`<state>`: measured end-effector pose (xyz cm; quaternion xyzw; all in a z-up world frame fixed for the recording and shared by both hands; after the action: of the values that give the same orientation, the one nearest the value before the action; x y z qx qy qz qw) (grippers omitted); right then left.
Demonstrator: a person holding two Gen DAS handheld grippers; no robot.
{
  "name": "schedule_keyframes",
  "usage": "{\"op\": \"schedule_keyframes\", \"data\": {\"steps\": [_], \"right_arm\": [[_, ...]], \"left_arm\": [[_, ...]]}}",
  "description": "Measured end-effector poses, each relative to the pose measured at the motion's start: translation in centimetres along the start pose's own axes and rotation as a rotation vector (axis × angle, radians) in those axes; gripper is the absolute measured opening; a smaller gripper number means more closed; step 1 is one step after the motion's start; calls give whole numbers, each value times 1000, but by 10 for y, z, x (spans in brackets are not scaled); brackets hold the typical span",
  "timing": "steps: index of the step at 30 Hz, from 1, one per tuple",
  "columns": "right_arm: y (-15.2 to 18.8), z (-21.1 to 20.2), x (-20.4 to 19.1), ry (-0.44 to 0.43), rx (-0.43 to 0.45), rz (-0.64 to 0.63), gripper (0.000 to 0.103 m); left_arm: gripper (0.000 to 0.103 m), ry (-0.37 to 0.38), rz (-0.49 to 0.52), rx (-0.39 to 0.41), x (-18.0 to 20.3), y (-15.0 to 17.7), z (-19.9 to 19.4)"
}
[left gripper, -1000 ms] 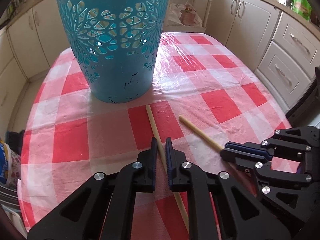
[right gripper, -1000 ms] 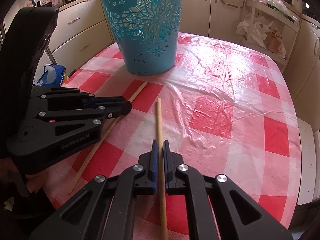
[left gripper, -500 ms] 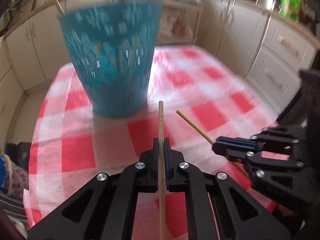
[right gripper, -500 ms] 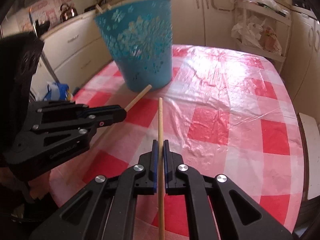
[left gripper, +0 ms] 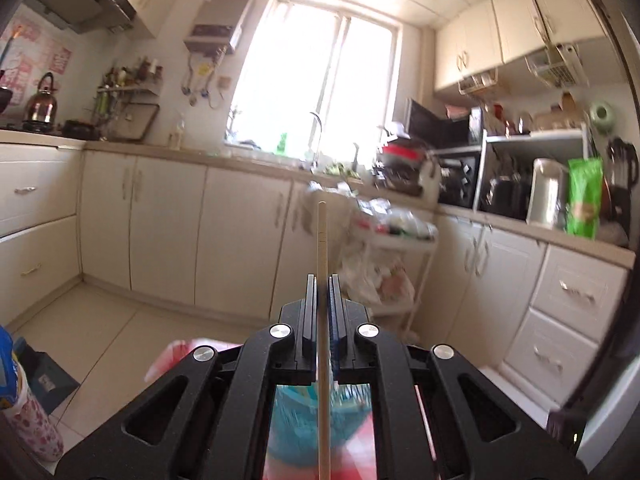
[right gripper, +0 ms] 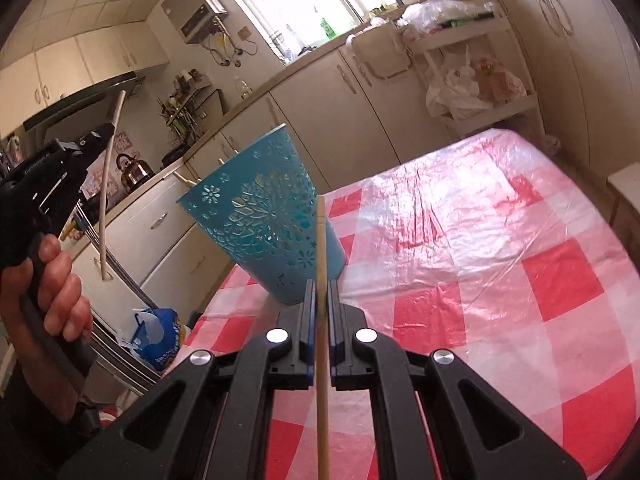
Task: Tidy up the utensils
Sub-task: 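Lift both held sticks up over the teal bin, then open the left tool to drop its stick into the bin while the right tool holds its stick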
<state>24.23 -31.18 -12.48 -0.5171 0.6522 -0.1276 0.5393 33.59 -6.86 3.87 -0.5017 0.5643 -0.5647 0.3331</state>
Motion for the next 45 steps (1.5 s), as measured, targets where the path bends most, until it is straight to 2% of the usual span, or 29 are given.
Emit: {"op": "schedule_keyframes", "data": {"steps": [7,11,20,28,31,33,34,35,38,42,45], "right_arm": [[-6,1,2,-22,8,30,6],[1,-1,7,-30,10,46,6],[4,-1,11,-42,6,49,6],[3,-1,11,-45,9,52,6],[3,-3,11,-51,16,52,6],[4,-5,11,-55,25,49,6],[3,-7,10,-56,32,47,6],[3,-9,10,-58,38,45,6],[3,-15,5,-55,61,22,6],[-4,-22,-10,-89,97,10,6],[-23,-29,-37,-136,165,-46,6]], "left_arm": [[5,-15,-69,68,-4,-34,42],[5,-27,-87,78,0,-35,65],[5,-99,-27,47,5,2,95],[5,-92,37,-33,7,43,88],[13,-87,61,-46,7,52,73],[29,-112,67,-28,4,56,51],[47,-130,63,-11,1,57,39],[58,-155,53,13,-3,59,24],[62,-194,35,21,-14,69,-7],[62,-194,-11,-101,-28,107,-22],[62,-179,-95,-191,-38,132,-21]]}}
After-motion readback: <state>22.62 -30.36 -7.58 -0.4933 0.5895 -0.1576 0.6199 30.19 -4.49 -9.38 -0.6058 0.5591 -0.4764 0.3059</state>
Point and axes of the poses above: each gripper's, at about its wrist camera, not at the fingertips, and z roughly the way its jaws point, x to its right, y to its underside, the point moved 3 cm from there along z, roughly the way its jaws point, and after that the axes turned 5 degrees about -y, right-handed, at the moved point
